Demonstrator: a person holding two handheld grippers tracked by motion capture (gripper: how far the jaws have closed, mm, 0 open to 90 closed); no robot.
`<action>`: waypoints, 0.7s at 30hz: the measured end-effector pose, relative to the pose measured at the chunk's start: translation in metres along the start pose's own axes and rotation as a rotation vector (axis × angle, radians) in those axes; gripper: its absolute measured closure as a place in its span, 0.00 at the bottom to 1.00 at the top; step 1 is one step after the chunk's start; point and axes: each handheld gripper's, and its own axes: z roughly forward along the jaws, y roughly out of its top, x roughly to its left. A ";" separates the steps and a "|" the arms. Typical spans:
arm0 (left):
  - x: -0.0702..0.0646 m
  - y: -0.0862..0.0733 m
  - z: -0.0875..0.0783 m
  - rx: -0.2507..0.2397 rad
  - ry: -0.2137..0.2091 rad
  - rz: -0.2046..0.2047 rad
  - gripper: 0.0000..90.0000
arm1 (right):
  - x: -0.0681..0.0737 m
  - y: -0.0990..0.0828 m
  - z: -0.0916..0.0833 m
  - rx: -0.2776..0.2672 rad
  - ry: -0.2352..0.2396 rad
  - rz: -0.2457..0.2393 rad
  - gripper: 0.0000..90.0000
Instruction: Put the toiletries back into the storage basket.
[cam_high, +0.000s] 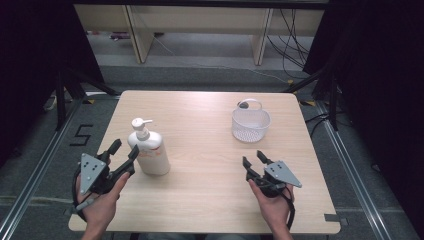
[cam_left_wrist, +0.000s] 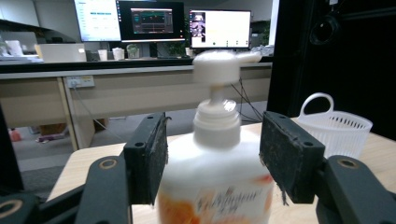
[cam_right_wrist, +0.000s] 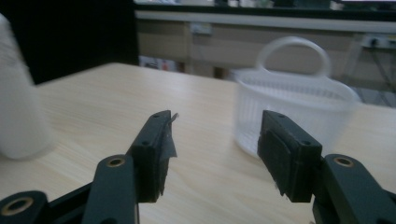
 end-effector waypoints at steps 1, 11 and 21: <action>0.000 0.000 0.000 0.000 0.000 0.000 0.45 | 0.000 0.000 0.000 0.000 0.000 0.000 0.51; 0.027 -0.060 -0.024 0.093 0.055 -0.004 0.45 | 0.102 0.077 0.045 -0.026 0.243 -0.054 0.53; 0.040 -0.095 -0.015 0.127 0.025 -0.033 0.46 | 0.181 0.108 0.096 -0.035 0.332 -0.071 0.56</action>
